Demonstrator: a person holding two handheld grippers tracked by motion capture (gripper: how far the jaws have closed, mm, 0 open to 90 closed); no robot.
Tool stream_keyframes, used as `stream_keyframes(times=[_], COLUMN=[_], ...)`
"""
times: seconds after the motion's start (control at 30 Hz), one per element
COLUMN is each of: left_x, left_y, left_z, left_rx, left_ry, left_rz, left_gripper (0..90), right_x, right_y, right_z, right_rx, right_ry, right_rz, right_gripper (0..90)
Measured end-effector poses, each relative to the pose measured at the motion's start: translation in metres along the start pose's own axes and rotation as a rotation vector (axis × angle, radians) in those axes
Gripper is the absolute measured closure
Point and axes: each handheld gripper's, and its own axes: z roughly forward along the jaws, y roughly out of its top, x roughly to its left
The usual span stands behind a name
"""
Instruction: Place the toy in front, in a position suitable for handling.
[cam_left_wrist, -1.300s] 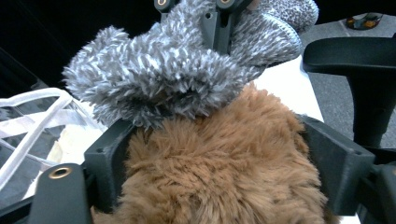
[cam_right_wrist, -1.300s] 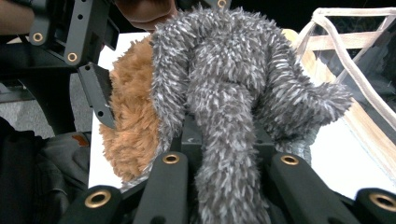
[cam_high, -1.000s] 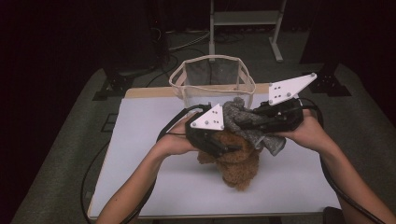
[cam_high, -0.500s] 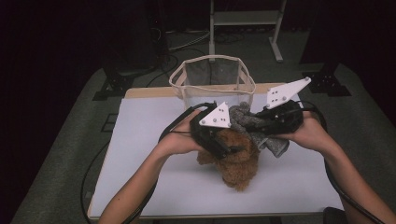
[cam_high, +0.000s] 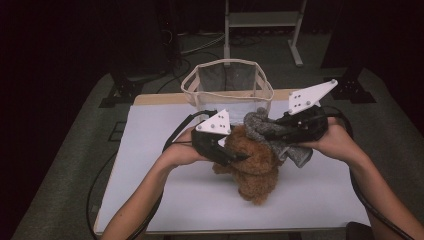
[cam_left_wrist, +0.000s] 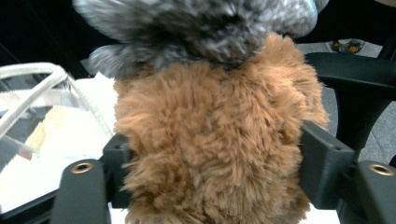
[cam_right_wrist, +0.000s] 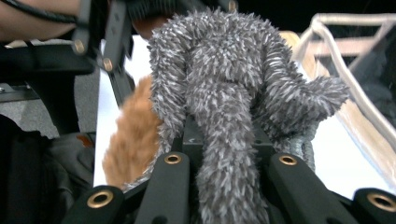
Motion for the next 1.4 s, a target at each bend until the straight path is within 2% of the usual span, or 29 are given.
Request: stream_keyframes(times=[0.1, 0.2, 0.4, 0.63, 0.73, 0.8, 0.9, 1.0, 1.07, 1.13, 1.2, 1.27, 1.4], left_x=[-0.004, -0.004, -0.002, -0.001, 0.000, -0.001, -0.005, -0.009, -0.011, -0.012, -0.013, -0.012, -0.012], left_y=[0.004, 0.001, -0.004, -0.011, -0.015, -0.015, -0.015, -0.017, -0.021, -0.029, -0.041, -0.054, -0.079], left_z=[-0.001, -0.007, -0.011, -0.018, -0.024, -0.029, -0.039, -0.048, -0.049, -0.050, -0.053, -0.059, -0.073], left_rx=[0.015, 0.012, -0.007, 0.004, 0.017, 0.033, 0.041, 0.039, 0.061, 0.089, 0.095, 0.089, 0.084], left_ry=[0.009, 0.025, 0.025, 0.043, 0.048, 0.049, 0.066, 0.071, 0.078, 0.089, 0.106, 0.123, 0.171], left_rz=[0.036, 0.026, 0.005, -0.010, -0.018, -0.025, -0.008, -0.001, 0.007, 0.005, -0.002, -0.034, -0.089], left_gripper=[32.1, 33.8, 35.4, 34.1, 29.8, 24.6, 19.5, 18.6, 18.6, 18.9, 21.9, 22.7, 22.5], right_x=[0.003, 0.005, 0.001, -0.003, -0.004, -0.003, -0.002, 0.000, 0.003, 0.005, 0.007, 0.007, 0.006], right_y=[0.014, 0.023, 0.014, 0.001, -0.006, -0.006, -0.001, 0.009, 0.015, 0.019, 0.022, 0.020, 0.008], right_z=[0.005, 0.012, 0.005, -0.007, -0.006, 0.002, 0.017, 0.034, 0.051, 0.064, 0.076, 0.083, 0.098], right_rx=[-0.008, 0.001, -0.047, -0.066, -0.079, -0.082, -0.090, -0.097, -0.094, -0.086, -0.080, -0.086, -0.056], right_ry=[0.017, 0.014, -0.008, -0.047, -0.052, -0.052, -0.045, -0.017, 0.007, 0.020, 0.029, 0.043, 0.060], right_rz=[-0.024, -0.048, -0.023, -0.002, 0.013, 0.012, 0.002, -0.016, -0.033, -0.045, -0.056, -0.048, -0.027], right_gripper=[75.2, 74.8, 74.4, 74.2, 74.2, 74.1, 74.1, 74.1, 74.1, 74.1, 74.0, 73.9, 73.6])
